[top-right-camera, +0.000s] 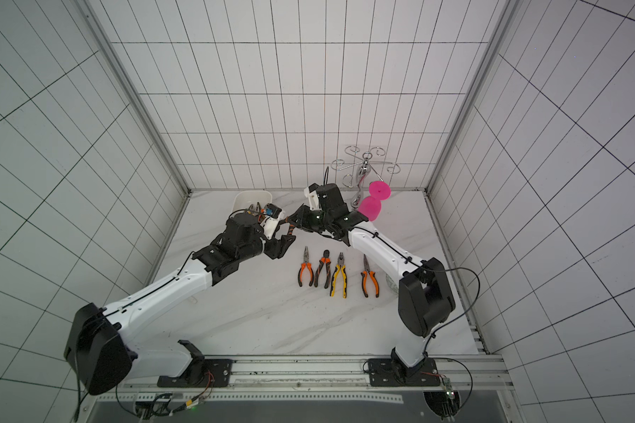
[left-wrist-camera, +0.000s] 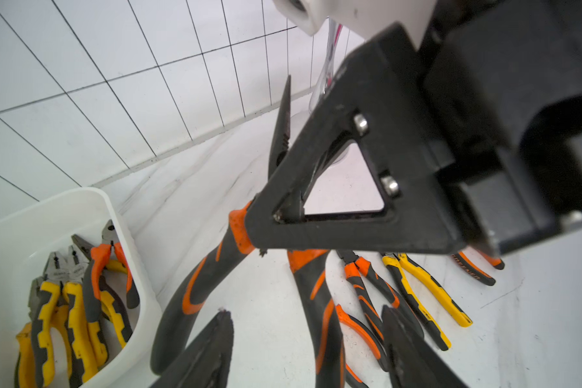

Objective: Take the pliers out of the storage box
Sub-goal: Pick up the pliers from the storage box.

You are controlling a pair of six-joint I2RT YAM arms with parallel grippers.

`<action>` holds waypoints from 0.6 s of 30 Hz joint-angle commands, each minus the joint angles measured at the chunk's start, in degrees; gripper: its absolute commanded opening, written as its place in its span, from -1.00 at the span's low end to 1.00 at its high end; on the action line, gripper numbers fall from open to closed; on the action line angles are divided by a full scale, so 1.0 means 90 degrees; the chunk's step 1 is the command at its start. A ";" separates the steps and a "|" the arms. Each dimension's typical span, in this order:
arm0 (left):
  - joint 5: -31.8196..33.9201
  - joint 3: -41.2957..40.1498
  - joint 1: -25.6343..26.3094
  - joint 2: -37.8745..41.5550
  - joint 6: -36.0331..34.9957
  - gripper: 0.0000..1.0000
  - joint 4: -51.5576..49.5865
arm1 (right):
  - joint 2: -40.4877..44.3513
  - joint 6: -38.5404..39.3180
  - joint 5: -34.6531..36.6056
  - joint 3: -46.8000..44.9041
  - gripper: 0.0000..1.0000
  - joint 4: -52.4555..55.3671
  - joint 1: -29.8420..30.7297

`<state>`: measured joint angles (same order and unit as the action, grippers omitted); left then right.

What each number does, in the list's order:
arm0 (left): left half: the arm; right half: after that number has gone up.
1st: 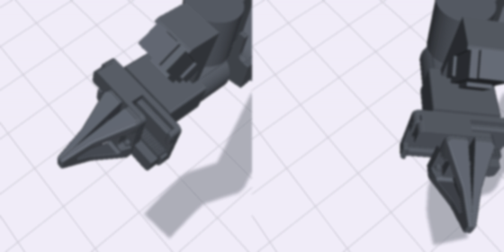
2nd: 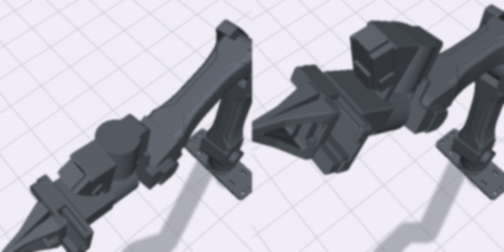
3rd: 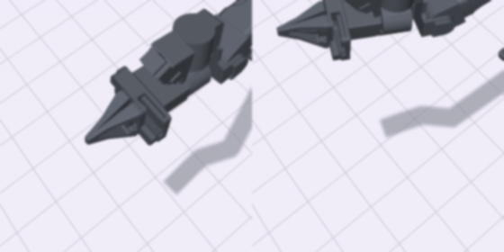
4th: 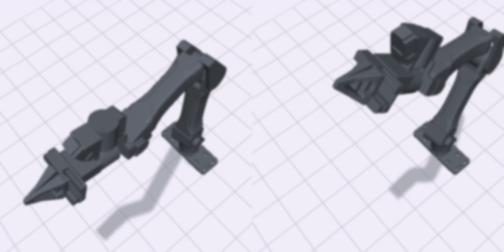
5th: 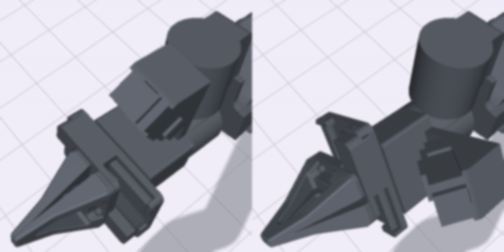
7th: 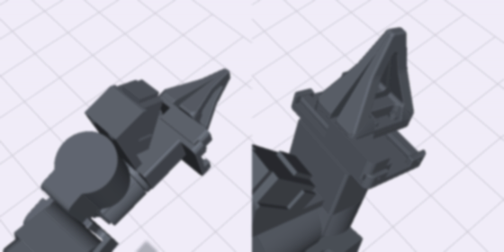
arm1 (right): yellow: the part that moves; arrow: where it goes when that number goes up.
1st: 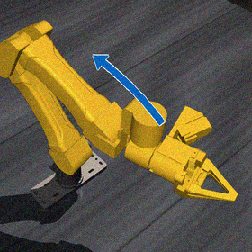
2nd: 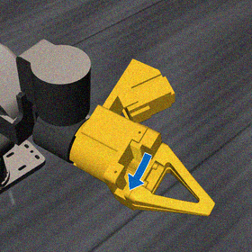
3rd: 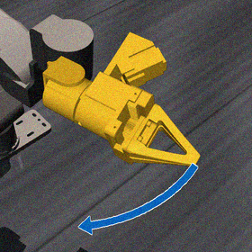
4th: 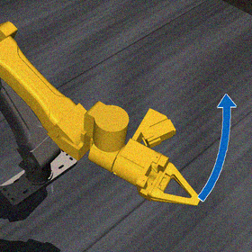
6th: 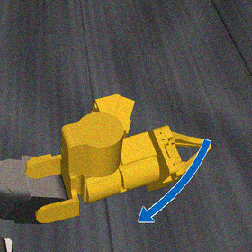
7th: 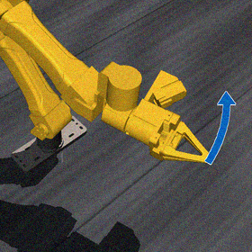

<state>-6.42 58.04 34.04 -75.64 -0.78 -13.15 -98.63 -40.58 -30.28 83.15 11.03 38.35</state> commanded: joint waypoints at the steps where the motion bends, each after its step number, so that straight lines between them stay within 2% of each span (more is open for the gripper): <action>1: -0.0273 0.0035 -0.0310 0.0383 0.0321 0.52 -0.0298 | 0.0221 0.0491 -0.0629 0.0182 -1.00 -0.0054 -0.0127; 6: -0.1335 -0.0307 -0.1235 0.0806 0.0671 0.72 -0.0589 | -0.0010 0.1210 -0.1698 0.0321 -1.00 0.0430 -0.0223; 9: -0.1837 -0.0472 -0.1614 0.0997 0.0408 0.78 -0.0722 | -0.0086 0.1597 -0.2055 0.0447 -1.00 0.0777 -0.0224; 14: -0.2379 -0.0643 -0.1608 0.1057 -0.0700 0.77 -0.1118 | -0.0168 0.1815 -0.3121 0.0573 -1.00 0.0856 -0.0221; 18: -0.2902 -0.0617 -0.1634 0.1012 -0.0937 0.58 -0.1350 | -0.0189 0.1967 -0.3627 0.0624 -1.00 0.0952 -0.0228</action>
<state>-26.70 52.34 19.44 -66.92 -4.82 -23.07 -100.05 -25.71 -55.16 84.12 19.14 36.38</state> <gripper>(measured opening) 0.802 0.176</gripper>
